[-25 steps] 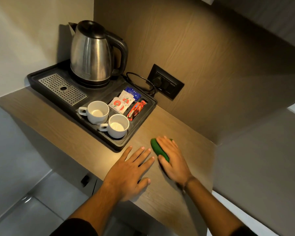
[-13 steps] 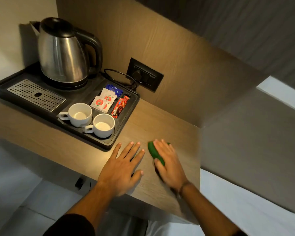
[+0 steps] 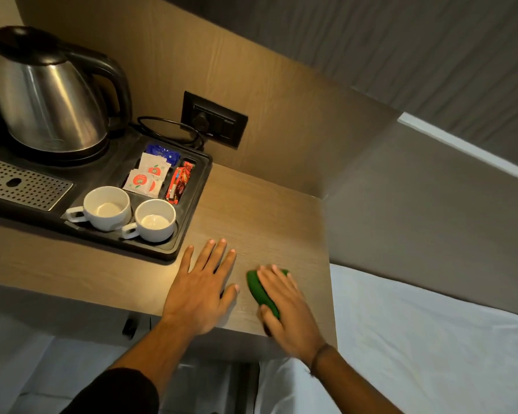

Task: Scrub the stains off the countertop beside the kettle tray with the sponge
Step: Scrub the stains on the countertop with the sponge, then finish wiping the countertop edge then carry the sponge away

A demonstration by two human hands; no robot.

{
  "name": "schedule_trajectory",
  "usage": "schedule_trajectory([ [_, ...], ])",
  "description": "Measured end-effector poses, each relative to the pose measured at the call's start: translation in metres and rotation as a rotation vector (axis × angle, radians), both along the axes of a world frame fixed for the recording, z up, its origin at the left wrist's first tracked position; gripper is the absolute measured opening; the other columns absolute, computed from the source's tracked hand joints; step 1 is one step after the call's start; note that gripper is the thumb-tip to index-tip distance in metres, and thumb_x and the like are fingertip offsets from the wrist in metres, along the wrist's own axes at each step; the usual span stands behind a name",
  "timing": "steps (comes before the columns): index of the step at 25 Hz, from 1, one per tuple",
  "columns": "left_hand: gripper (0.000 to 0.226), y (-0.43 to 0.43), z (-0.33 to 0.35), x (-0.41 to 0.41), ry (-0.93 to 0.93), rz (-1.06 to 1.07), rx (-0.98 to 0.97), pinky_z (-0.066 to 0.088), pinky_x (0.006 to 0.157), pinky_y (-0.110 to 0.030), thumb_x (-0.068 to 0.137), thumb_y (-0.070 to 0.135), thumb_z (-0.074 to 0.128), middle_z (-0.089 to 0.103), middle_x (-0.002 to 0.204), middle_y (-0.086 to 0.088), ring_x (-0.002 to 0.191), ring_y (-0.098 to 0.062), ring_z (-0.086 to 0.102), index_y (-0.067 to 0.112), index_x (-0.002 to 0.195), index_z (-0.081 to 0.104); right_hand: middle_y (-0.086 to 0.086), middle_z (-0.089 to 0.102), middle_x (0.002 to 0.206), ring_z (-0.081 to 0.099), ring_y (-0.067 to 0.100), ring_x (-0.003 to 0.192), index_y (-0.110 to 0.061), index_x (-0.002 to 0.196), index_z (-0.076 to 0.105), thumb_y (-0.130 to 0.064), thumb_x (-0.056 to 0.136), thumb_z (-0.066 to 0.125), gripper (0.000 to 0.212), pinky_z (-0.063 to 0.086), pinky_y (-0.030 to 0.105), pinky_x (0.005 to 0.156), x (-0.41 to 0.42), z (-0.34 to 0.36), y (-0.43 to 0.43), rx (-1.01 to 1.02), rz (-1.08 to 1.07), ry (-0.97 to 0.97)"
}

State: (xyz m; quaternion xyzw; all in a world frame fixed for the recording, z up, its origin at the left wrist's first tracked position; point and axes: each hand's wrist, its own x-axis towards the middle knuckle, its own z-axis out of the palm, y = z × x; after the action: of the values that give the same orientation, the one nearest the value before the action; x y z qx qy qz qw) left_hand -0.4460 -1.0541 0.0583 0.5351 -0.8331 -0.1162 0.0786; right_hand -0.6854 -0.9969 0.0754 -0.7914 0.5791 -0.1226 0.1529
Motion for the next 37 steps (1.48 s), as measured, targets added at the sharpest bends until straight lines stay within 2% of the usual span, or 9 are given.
schedule_trajectory([
  [2, 0.075, 0.0, 0.002, 0.001, 0.006, -0.007, 0.0, 0.003, 0.131, -0.062, 0.104, 0.063, 0.015, -0.004, 0.178, -0.006, 0.163, -0.026, -0.009, 0.025, 0.167, 0.0, -0.019, 0.014, 0.173, 0.007, 0.009, 0.161, -0.039, 0.164, 0.016, -0.036, 0.101, 0.049, 0.071, 0.01, 0.05, 0.13, -0.029, 0.003, 0.018, -0.001, -0.056, -0.009],
  [6, 0.076, -0.001, 0.003, 0.002, -0.011, -0.013, 0.005, 0.003, 0.131, -0.061, 0.104, 0.063, 0.017, -0.002, 0.178, -0.005, 0.163, -0.026, -0.008, 0.025, 0.167, 0.002, -0.003, 0.025, 0.172, 0.011, 0.019, 0.161, -0.025, 0.164, 0.027, -0.029, 0.103, 0.059, 0.069, 0.012, 0.053, 0.13, -0.043, 0.021, -0.041, 0.02, -0.331, -0.027],
  [12, 0.077, 0.007, 0.016, 0.005, -0.001, 0.002, 0.035, 0.003, 0.132, -0.061, 0.106, 0.062, 0.026, -0.002, 0.179, -0.007, 0.163, -0.027, -0.006, 0.021, 0.167, 0.001, -0.01, 0.017, 0.172, 0.003, 0.007, 0.161, -0.03, 0.165, 0.018, -0.032, 0.095, 0.049, 0.076, 0.004, 0.045, 0.132, -0.018, 0.019, -0.011, 0.089, -0.058, 0.012],
  [17, 0.082, 0.033, 0.031, 0.018, -0.015, 0.043, -0.025, 0.007, 0.132, -0.06, 0.106, 0.061, 0.03, 0.002, 0.178, -0.012, 0.163, -0.031, -0.001, 0.013, 0.166, 0.001, 0.007, 0.028, 0.171, 0.018, 0.025, 0.16, -0.019, 0.163, 0.025, -0.019, 0.105, 0.051, 0.064, 0.009, 0.043, 0.131, -0.008, 0.03, -0.024, 0.006, -0.231, 0.066],
  [19, 0.084, 0.067, 0.042, 0.031, -0.024, 0.099, -0.051, 0.012, 0.132, -0.06, 0.105, 0.062, 0.031, 0.008, 0.178, -0.015, 0.163, -0.033, 0.004, 0.011, 0.166, 0.005, 0.009, 0.028, 0.171, 0.018, 0.028, 0.16, -0.016, 0.163, 0.026, -0.017, 0.103, 0.056, 0.067, 0.007, 0.042, 0.128, 0.015, 0.043, -0.008, -0.076, -0.158, 0.08],
  [25, 0.086, 0.225, 0.046, 0.099, -0.063, 0.423, -0.049, 0.018, 0.13, -0.062, 0.102, 0.063, 0.024, 0.017, 0.176, -0.017, 0.163, -0.034, 0.011, 0.006, 0.165, 0.014, 0.015, 0.037, 0.166, 0.027, 0.037, 0.156, -0.01, 0.159, 0.035, -0.014, 0.093, 0.07, 0.075, 0.012, 0.05, 0.128, 0.114, 0.041, 0.099, -0.228, 0.184, 0.164],
  [28, 0.084, 0.335, 0.031, 0.138, -0.075, 0.592, -0.021, 0.024, 0.128, -0.062, 0.103, 0.062, 0.032, 0.023, 0.174, -0.017, 0.161, -0.035, 0.019, 0.006, 0.164, 0.022, 0.012, 0.032, 0.169, 0.02, 0.033, 0.159, -0.011, 0.161, 0.031, -0.018, 0.097, 0.065, 0.073, 0.008, 0.05, 0.13, 0.176, 0.024, 0.175, -0.193, 0.355, 0.138],
  [31, 0.082, 0.44, 0.017, 0.176, -0.123, 0.75, 0.047, 0.028, 0.127, -0.061, 0.104, 0.062, 0.029, 0.029, 0.172, -0.018, 0.159, -0.036, 0.025, 0.006, 0.163, 0.025, 0.007, 0.025, 0.172, 0.013, 0.029, 0.161, -0.014, 0.164, 0.025, -0.024, 0.101, 0.059, 0.071, 0.002, 0.046, 0.13, 0.235, 0.005, 0.251, -0.132, 0.473, 0.087],
  [37, 0.081, 0.658, 0.002, 0.254, -0.163, 1.113, 0.187, 0.024, 0.129, -0.061, 0.104, 0.061, 0.024, 0.024, 0.174, -0.017, 0.162, -0.035, 0.016, 0.007, 0.164, 0.023, 0.005, 0.019, 0.174, 0.007, 0.027, 0.162, -0.016, 0.165, 0.018, -0.026, 0.104, 0.054, 0.072, 0.001, 0.042, 0.131, 0.369, -0.02, 0.434, -0.059, 0.826, 0.02],
])
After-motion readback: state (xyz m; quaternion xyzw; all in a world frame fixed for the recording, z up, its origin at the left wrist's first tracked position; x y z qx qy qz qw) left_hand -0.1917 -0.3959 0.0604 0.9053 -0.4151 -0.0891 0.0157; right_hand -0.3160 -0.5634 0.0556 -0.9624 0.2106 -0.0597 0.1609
